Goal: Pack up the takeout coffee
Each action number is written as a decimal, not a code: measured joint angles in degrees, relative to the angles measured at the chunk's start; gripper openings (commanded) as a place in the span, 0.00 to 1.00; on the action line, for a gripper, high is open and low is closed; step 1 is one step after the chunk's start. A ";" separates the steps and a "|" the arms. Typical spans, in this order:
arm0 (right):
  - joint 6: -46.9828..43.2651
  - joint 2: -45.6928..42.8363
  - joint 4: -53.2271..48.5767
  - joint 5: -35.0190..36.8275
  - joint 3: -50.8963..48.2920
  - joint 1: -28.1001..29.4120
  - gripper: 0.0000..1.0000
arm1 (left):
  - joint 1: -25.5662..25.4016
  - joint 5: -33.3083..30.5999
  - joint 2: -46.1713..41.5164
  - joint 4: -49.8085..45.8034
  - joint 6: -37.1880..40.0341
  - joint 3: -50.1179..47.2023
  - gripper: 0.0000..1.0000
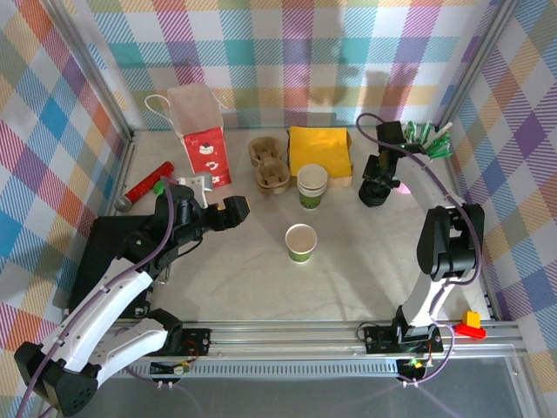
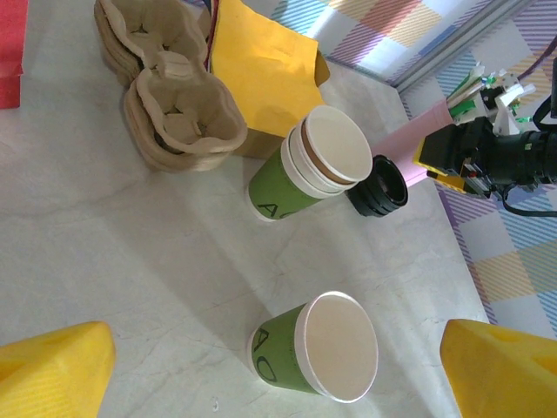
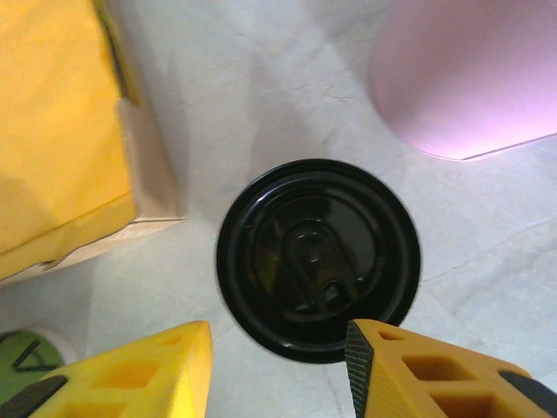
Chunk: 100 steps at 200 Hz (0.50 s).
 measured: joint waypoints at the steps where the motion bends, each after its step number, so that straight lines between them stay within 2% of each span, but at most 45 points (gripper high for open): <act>1: 0.13 0.00 0.07 0.00 -0.09 -0.13 0.46 | 0.00 0.00 0.00 0.00 -0.02 0.00 0.96; 37: 2.14 1.05 1.01 -0.09 -1.75 -2.71 0.45 | 0.00 0.00 -0.02 0.00 0.00 0.00 0.96; 100: 3.21 4.85 2.75 -0.20 -3.30 -3.61 0.43 | 0.00 -0.46 -0.04 -0.02 0.02 0.00 0.96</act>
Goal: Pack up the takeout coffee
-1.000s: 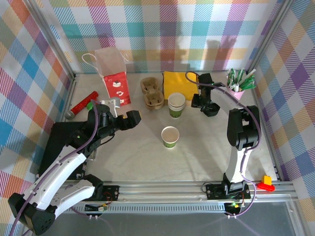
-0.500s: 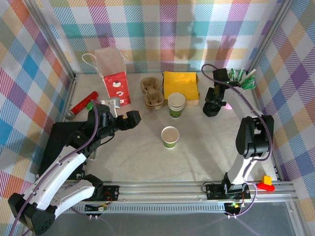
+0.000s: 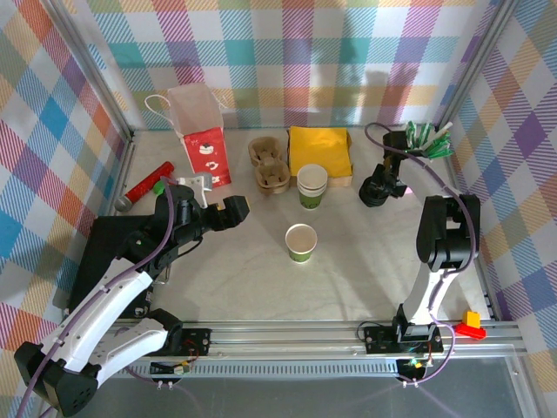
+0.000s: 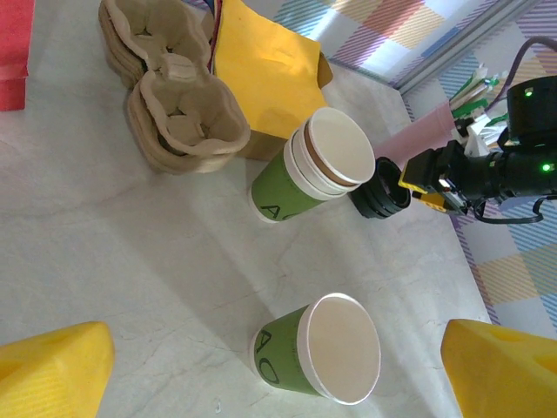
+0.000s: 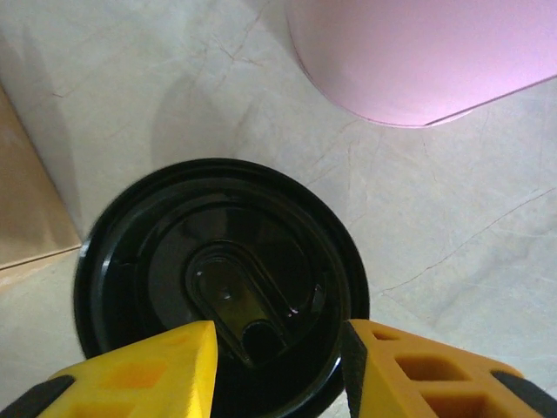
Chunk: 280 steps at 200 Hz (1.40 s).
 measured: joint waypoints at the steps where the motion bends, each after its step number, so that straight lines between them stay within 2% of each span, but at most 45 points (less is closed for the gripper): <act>1: 0.00 0.00 0.02 0.00 -0.04 0.00 0.43 | 0.00 0.00 0.00 0.00 0.00 0.00 0.96; 80: 1.05 0.00 1.70 -0.09 -2.49 -0.15 0.43 | 0.00 0.00 0.02 0.00 0.00 0.00 0.96; 112: 1.22 -0.02 1.79 -0.02 -2.69 -0.15 0.48 | 0.00 0.00 0.02 0.00 0.00 0.00 0.97; 140: 1.20 -0.48 1.81 0.13 -3.56 -0.15 0.49 | 0.00 -0.02 0.00 0.00 0.00 -0.02 0.97; 196: 1.20 -3.10 1.90 0.13 -4.61 -0.15 0.49 | 0.00 -0.02 -0.04 0.00 0.00 -0.42 0.97; 280: 1.36 -2.16 2.82 0.11 -4.61 -0.37 0.46 | 0.00 -0.50 -0.28 -0.02 0.02 -0.66 0.97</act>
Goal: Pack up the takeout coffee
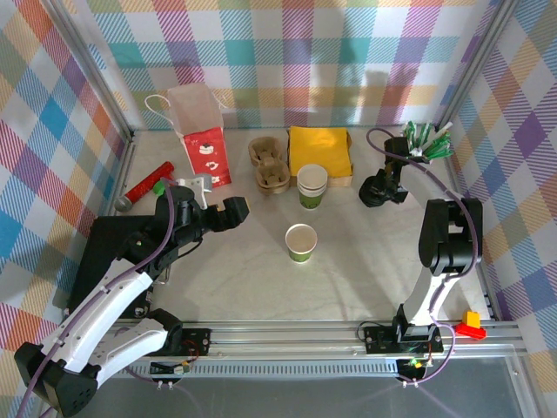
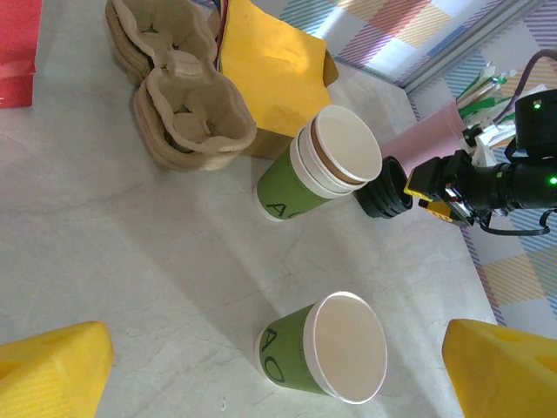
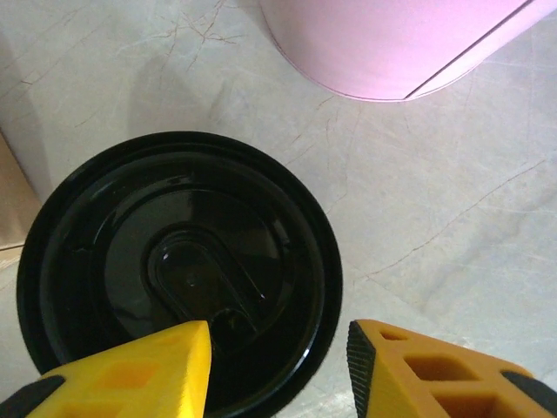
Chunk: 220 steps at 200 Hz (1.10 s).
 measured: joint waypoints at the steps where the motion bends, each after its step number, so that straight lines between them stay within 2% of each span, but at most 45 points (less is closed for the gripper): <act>1: 0.02 0.04 0.02 0.00 0.00 0.00 0.46 | 0.00 0.00 0.00 0.00 0.00 0.00 0.97; 40: 0.48 1.90 0.63 -0.02 0.00 0.00 0.44 | 0.00 -0.44 0.00 0.00 0.20 0.00 0.97; 120: 0.74 2.36 1.09 -0.04 0.00 0.00 0.26 | 0.00 -0.55 0.33 0.00 0.22 0.00 0.97; 220: 0.61 2.23 1.05 -0.46 0.00 0.00 0.15 | 0.00 -0.52 0.98 0.04 0.24 0.00 0.97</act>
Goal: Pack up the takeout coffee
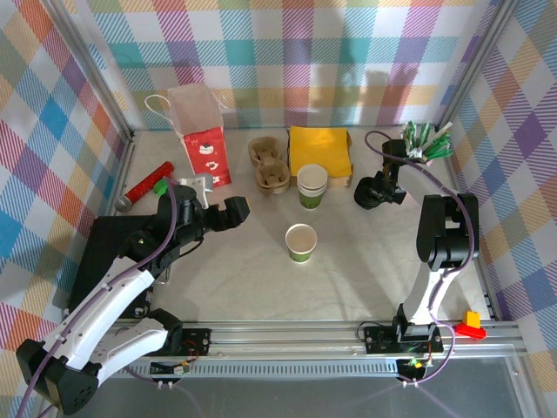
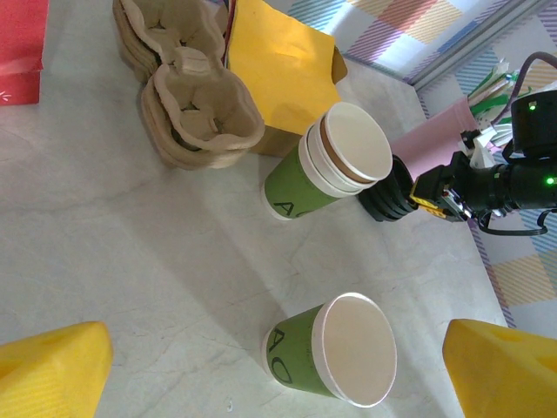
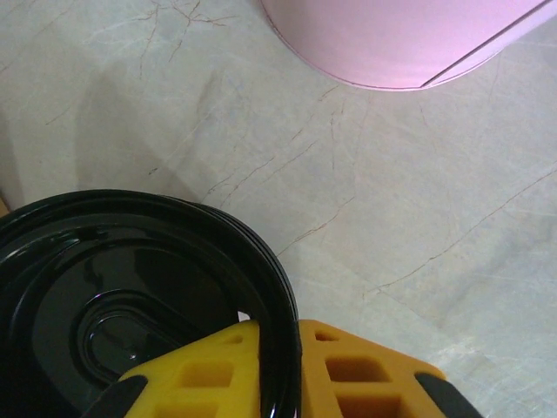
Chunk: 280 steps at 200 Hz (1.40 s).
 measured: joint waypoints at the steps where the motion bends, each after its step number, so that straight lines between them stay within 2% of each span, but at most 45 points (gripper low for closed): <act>1: 0.00 0.00 0.00 -0.02 0.00 0.00 0.15 | 0.00 0.00 0.00 0.00 -0.02 0.00 0.97; 63: -0.96 -2.75 -0.07 -1.07 -0.11 0.02 0.12 | 0.00 0.00 -0.02 0.00 -0.02 0.00 0.97; 142: -1.49 -5.05 -0.55 -1.22 -2.82 0.28 0.14 | 0.00 0.00 -0.20 0.00 -0.02 -0.02 0.97; 164: -1.49 -5.03 -0.66 -1.11 -3.28 0.28 0.17 | 0.00 0.00 -0.28 0.00 -0.02 -0.04 0.97; 207: -1.53 -5.03 -0.59 -1.16 -3.28 0.28 0.30 | 0.00 0.00 -0.83 -0.02 -0.04 -0.26 0.97; 280: -1.64 -4.98 -0.72 -0.85 -2.45 0.28 0.34 | 0.00 0.00 -0.83 0.00 -0.04 -0.33 0.97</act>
